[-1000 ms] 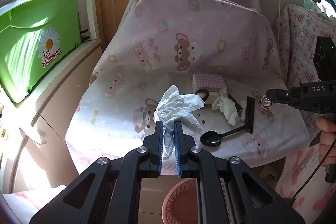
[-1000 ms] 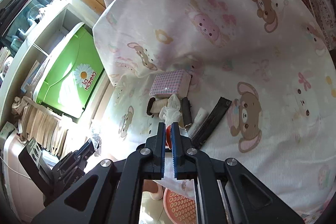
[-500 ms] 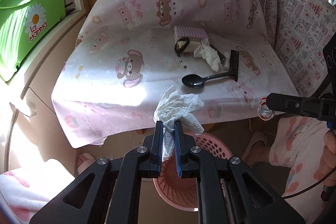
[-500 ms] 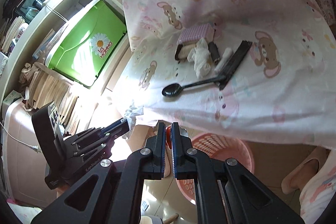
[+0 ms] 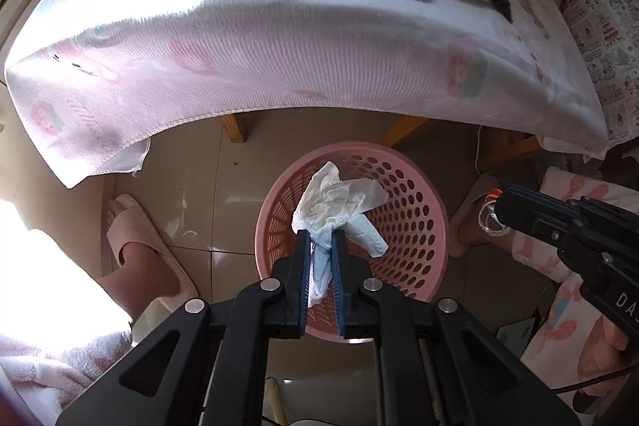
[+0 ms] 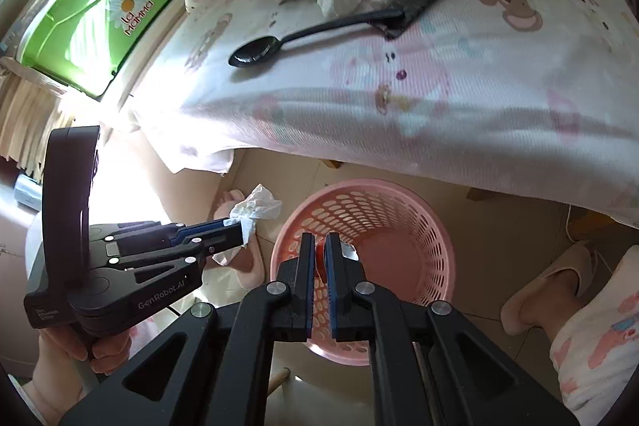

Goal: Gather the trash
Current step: 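Lift the tissue with the right gripper and carry it over the pink wastebasket, then open the right gripper to drop the tissue into the wastebasket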

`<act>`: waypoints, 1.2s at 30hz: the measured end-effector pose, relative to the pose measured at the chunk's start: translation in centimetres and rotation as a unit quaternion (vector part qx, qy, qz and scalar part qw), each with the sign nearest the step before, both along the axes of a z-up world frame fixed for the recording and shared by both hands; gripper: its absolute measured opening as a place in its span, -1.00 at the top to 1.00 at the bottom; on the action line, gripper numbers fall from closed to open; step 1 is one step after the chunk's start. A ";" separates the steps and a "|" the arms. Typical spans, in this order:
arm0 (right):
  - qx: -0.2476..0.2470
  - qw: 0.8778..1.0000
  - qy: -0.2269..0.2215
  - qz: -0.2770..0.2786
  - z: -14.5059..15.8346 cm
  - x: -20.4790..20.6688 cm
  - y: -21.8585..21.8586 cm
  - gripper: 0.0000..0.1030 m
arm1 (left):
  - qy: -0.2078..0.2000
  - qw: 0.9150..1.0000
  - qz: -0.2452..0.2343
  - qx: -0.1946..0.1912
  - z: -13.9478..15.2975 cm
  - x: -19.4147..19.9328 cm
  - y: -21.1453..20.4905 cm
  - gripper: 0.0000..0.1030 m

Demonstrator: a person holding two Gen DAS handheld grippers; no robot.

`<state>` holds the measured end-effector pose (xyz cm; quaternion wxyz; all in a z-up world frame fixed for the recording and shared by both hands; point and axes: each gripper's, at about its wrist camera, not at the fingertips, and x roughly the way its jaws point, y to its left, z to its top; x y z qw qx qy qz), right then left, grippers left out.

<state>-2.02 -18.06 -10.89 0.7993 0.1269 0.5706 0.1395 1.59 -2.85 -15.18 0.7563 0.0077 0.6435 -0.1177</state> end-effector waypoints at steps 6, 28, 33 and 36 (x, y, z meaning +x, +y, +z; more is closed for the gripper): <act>-0.034 0.998 0.046 0.024 -4.8 0.3 1.3 0.87 | 0.075 0.996 0.030 0.028 -5.9 1.0 0.1 0.79; -0.080 0.981 0.174 -0.008 -16.1 1.4 0.5 0.47 | 0.145 0.988 0.043 0.010 -11.2 0.5 0.4 0.20; -0.086 0.981 0.176 -0.014 -15.9 1.0 0.3 0.43 | 0.138 0.989 0.053 0.019 -10.7 0.7 0.9 -0.07; -0.090 0.983 0.156 -0.020 -14.8 1.0 0.3 0.43 | 0.112 0.992 0.057 0.025 -9.3 0.9 1.0 -0.16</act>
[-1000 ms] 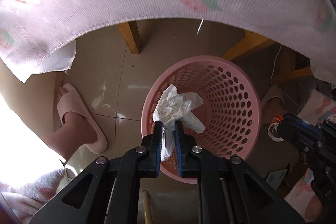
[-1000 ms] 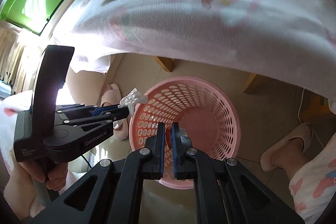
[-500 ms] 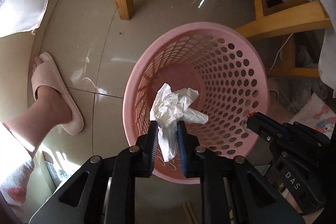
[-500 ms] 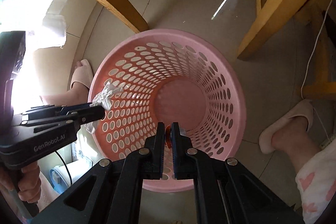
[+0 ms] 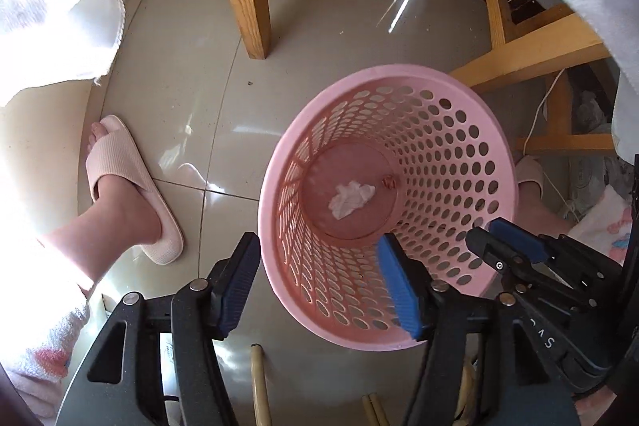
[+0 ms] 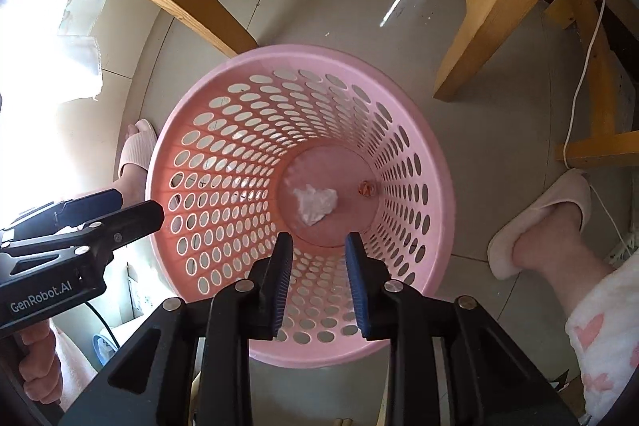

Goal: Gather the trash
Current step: 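Open the right gripper to drop the tissue into the wastebasket, then move both tools back up toward the items on the chair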

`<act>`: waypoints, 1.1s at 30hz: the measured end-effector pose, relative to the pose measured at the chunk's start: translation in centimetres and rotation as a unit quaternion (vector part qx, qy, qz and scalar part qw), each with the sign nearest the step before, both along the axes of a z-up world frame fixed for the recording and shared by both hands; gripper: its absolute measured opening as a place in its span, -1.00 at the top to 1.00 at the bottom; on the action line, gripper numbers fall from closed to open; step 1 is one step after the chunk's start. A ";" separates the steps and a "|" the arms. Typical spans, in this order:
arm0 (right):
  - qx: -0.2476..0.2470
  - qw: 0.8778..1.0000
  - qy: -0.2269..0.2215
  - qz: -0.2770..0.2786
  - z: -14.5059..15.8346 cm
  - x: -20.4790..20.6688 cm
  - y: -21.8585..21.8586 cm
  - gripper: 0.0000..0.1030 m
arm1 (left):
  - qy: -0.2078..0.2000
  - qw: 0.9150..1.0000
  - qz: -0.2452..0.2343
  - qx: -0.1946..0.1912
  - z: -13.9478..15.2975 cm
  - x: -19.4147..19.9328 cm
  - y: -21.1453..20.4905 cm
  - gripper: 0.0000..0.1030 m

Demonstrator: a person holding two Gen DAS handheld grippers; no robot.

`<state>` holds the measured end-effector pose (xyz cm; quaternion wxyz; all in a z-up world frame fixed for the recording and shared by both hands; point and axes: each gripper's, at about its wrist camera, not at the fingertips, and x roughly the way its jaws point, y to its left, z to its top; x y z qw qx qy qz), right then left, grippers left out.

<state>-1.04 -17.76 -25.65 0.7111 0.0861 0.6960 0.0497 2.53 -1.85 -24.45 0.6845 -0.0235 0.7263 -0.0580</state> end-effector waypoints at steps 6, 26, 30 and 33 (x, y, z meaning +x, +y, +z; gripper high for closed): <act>-0.053 0.995 -0.080 0.005 4.2 -0.4 0.6 0.43 | -0.084 0.996 0.000 0.023 4.5 0.7 0.2 -0.16; -0.049 0.961 -0.274 -0.006 18.1 -2.9 -0.3 0.25 | -0.359 0.930 0.019 0.073 18.6 -0.1 2.0 -0.36; -0.056 0.950 -0.308 -0.001 20.1 -3.0 -0.1 0.24 | -0.386 0.919 0.017 0.077 20.0 -0.9 1.3 -0.49; -0.063 0.943 -0.328 -0.002 20.9 -3.3 -0.1 0.20 | -0.399 0.913 0.020 0.089 20.5 -1.7 1.1 -0.51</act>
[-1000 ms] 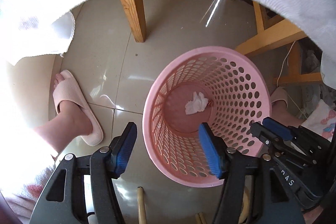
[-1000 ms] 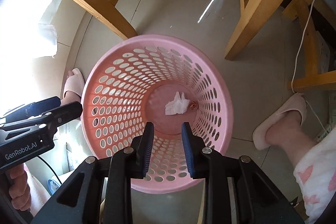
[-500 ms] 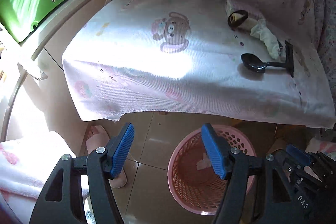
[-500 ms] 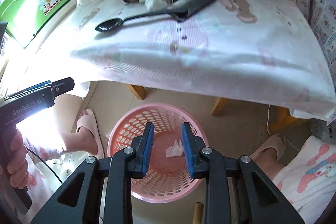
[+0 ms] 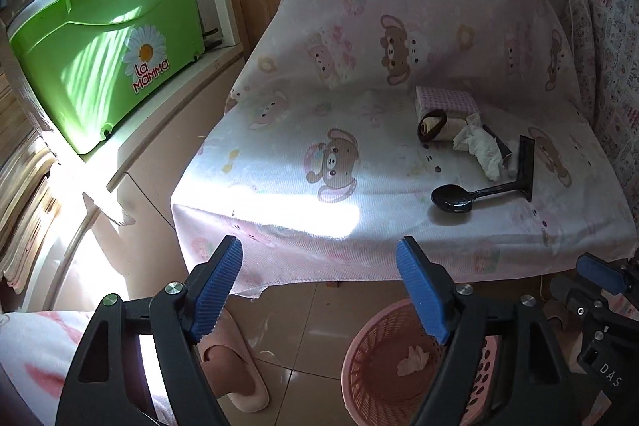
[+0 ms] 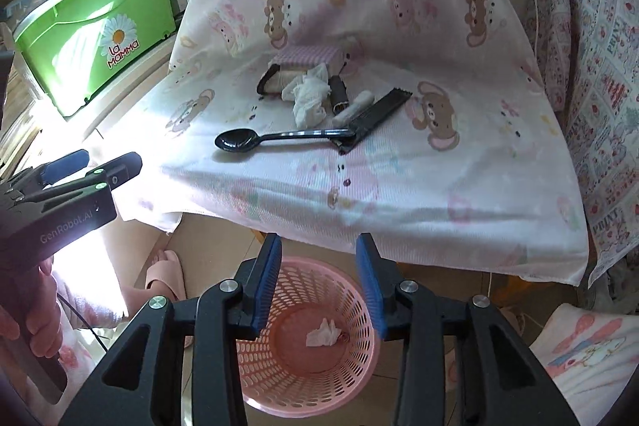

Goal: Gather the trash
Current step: 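Move both tools back up toward the items on the chair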

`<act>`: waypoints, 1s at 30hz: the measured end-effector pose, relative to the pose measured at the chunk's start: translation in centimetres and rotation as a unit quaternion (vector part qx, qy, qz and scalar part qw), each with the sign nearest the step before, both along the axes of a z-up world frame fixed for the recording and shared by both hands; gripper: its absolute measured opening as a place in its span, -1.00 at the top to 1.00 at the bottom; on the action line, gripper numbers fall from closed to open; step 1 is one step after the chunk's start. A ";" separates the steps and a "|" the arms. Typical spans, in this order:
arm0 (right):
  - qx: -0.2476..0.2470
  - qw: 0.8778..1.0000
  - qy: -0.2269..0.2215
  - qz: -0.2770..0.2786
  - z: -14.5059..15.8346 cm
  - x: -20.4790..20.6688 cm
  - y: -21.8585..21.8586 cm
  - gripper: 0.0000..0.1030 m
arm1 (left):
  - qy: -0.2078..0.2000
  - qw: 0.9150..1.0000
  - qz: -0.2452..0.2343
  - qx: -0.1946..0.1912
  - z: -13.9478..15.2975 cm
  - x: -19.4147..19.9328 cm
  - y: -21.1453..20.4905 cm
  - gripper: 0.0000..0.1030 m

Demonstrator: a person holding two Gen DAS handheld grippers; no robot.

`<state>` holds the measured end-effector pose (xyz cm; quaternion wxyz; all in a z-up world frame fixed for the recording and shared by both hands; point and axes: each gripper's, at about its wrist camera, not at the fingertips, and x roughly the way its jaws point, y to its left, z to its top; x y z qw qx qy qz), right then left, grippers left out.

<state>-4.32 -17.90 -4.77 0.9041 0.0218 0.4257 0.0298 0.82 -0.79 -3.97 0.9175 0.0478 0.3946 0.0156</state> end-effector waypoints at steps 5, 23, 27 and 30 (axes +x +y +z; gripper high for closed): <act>-0.007 1.000 -0.025 0.002 1.5 -0.2 0.2 0.18 | -0.009 1.000 -0.004 0.023 1.3 -0.6 -0.8 -0.51; -0.011 0.996 -0.086 0.022 9.6 6.1 -2.7 0.00 | -0.121 0.990 -0.070 0.007 12.2 5.4 -2.5 -0.99; -0.006 0.996 -0.083 0.020 8.7 7.4 -2.5 -0.12 | -0.127 0.989 -0.065 0.028 10.3 6.2 -2.3 -0.99; -0.014 0.997 -0.077 0.024 7.5 8.3 -2.1 -0.13 | -0.129 0.988 -0.068 0.041 8.5 6.6 -2.3 -0.99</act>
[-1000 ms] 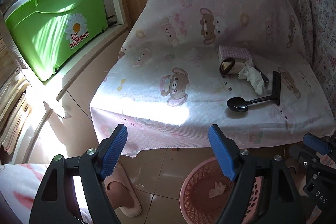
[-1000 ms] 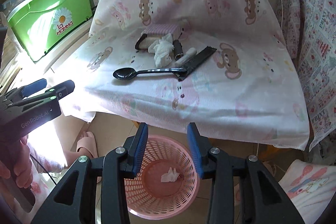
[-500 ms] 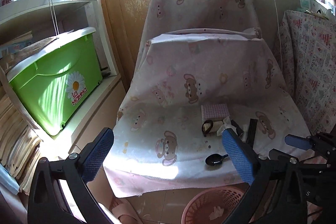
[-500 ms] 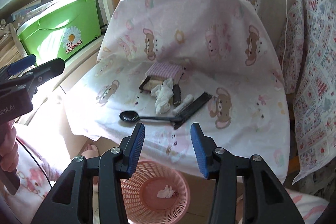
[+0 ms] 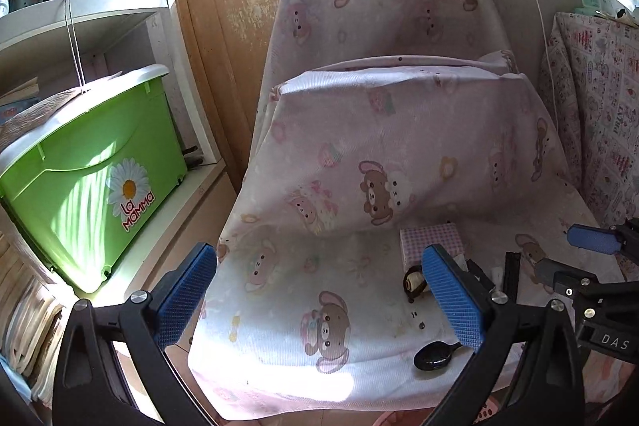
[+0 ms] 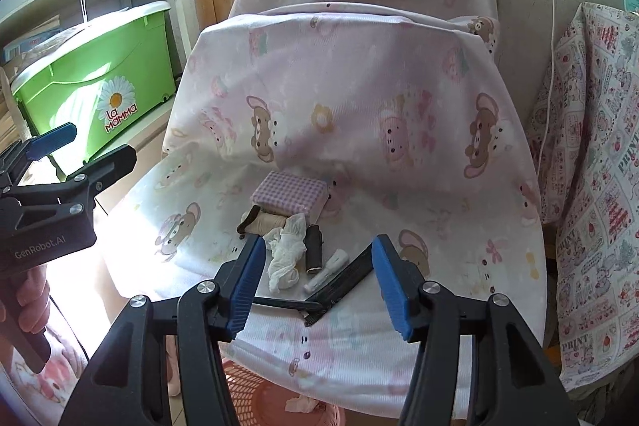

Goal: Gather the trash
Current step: 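Move both tools back up toward the items on the chair, then grasp the black hair tie with the left gripper while the right gripper grasps another tissue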

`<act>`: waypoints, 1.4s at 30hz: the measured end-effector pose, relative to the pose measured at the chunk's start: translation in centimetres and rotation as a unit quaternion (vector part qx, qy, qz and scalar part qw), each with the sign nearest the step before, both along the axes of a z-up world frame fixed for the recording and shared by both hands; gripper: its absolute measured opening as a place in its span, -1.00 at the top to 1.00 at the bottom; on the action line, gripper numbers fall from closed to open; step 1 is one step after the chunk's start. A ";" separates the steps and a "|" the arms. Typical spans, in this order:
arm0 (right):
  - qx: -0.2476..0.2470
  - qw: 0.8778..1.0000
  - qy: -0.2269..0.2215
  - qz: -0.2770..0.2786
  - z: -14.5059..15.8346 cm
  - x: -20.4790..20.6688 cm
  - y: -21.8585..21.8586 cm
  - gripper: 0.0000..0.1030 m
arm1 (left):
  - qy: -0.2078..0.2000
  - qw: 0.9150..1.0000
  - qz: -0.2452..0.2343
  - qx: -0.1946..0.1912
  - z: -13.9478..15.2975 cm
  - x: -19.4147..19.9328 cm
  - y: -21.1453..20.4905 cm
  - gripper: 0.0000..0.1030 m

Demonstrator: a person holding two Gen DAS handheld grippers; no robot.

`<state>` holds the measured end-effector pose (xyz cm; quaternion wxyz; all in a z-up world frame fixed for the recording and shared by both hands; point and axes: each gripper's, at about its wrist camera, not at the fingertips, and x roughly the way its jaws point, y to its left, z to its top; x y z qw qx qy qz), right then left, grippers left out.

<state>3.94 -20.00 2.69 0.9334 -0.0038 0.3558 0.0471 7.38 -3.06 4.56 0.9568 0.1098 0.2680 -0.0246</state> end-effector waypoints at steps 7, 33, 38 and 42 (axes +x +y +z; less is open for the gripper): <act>-0.006 1.000 0.024 -0.004 -3.4 1.3 0.2 -0.16 | -0.029 0.999 -0.036 0.026 -1.3 -0.6 -0.5 -0.99; 0.008 0.998 0.050 -0.036 -5.2 3.8 -1.6 -0.32 | 0.133 0.981 -0.100 -0.104 -8.5 5.4 -4.2 0.14; 0.011 0.998 0.050 -0.030 -4.9 3.7 -1.6 -0.32 | 0.153 0.977 -0.091 -0.121 -9.7 6.6 -4.4 0.23; 0.013 0.998 0.052 -0.023 -4.9 3.5 -1.3 -0.32 | 0.161 0.975 -0.087 -0.128 -10.2 7.0 -4.5 0.30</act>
